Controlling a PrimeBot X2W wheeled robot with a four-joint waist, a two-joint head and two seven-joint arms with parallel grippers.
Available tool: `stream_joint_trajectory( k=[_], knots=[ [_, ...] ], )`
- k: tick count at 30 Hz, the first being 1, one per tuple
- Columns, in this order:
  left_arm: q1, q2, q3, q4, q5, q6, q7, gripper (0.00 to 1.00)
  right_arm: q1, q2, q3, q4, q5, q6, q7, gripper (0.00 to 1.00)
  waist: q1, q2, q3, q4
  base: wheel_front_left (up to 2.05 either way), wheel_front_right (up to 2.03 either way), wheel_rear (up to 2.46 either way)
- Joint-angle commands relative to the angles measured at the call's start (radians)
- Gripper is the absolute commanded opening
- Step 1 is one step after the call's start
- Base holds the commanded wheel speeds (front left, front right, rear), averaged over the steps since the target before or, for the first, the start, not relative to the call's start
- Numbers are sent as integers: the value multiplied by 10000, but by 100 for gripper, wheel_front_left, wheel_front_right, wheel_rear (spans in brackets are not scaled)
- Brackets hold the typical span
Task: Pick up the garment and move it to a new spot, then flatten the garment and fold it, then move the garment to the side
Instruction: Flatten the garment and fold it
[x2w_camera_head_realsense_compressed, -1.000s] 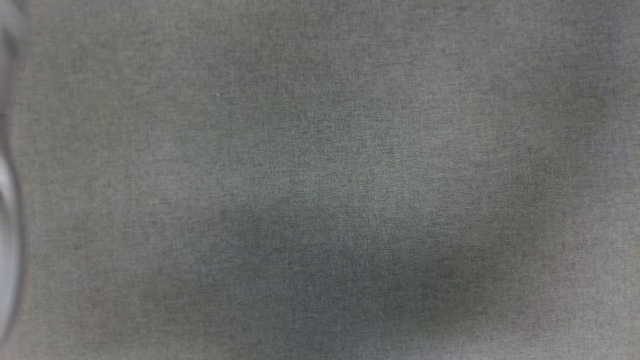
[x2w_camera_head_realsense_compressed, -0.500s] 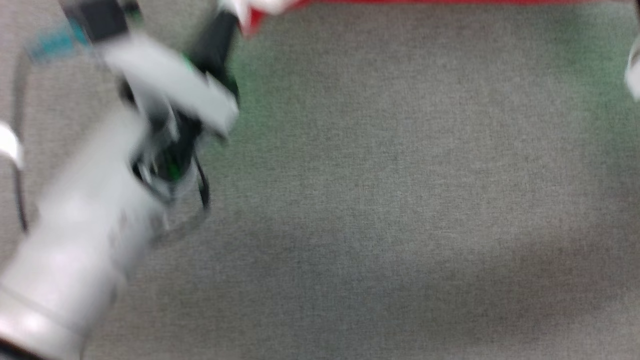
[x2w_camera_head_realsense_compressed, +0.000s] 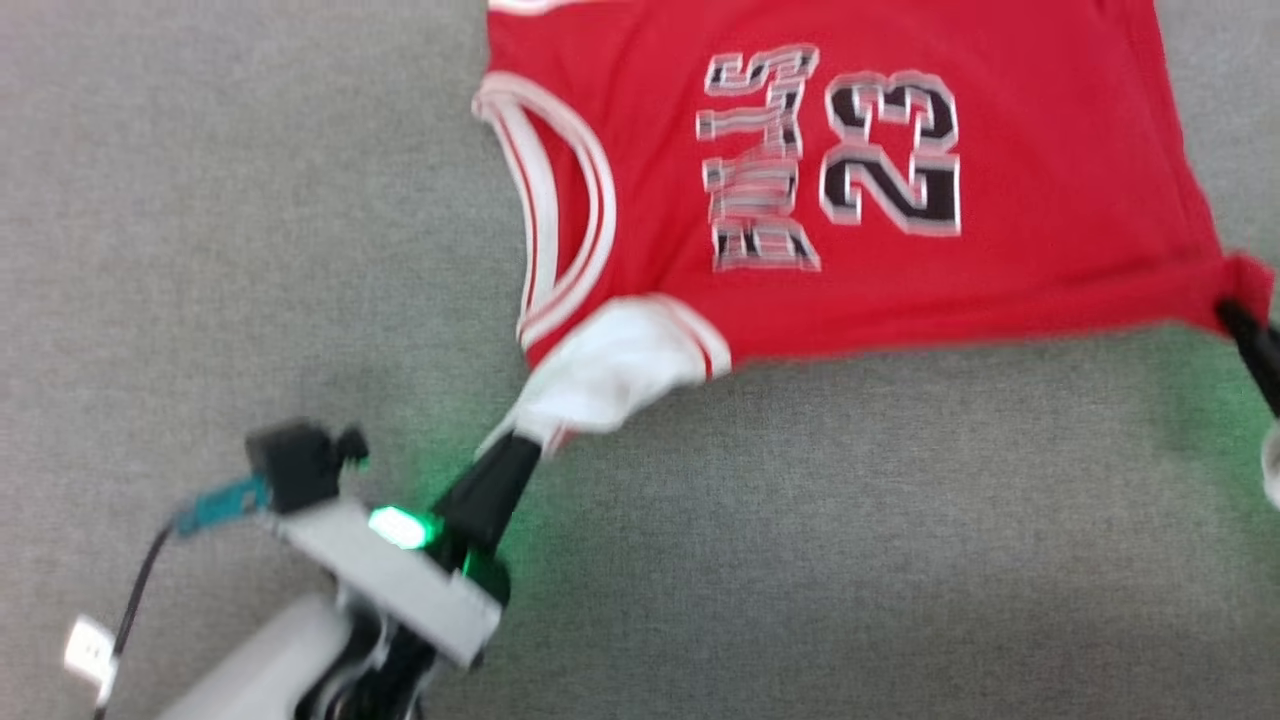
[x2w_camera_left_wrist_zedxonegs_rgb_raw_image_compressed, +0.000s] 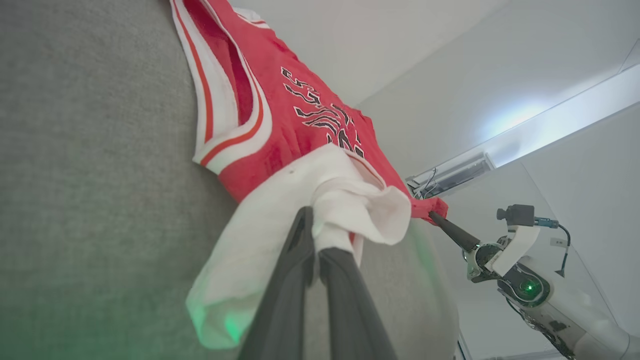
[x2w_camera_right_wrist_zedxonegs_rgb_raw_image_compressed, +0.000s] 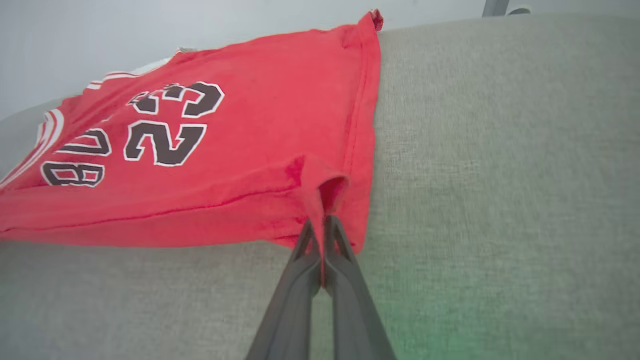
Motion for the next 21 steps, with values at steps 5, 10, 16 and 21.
stream_joint_trajectory(
  k=[5,10,16,21],
  knots=[
    [1723,636,475,-1372,447,247,7,0,1888,-519,-824,-1119,81,-17,360,0,0,-1,-372,-30,0,0,0],
    [2899,1121,744,-2675,670,824,6,0,3224,-717,-1594,-2048,-120,-17,673,0,0,-1,-433,-70,0,0,0],
    [3770,1350,1230,-4168,986,1350,3,0,4667,-366,-3169,-3313,-563,-16,1246,0,0,-1,-343,-110,0,0,0],
    [2982,1346,1332,-4095,1082,1128,373,0,4920,402,-4245,-3919,-1076,-16,1985,0,0,-1,-321,-17,0,0,0]
  ],
)
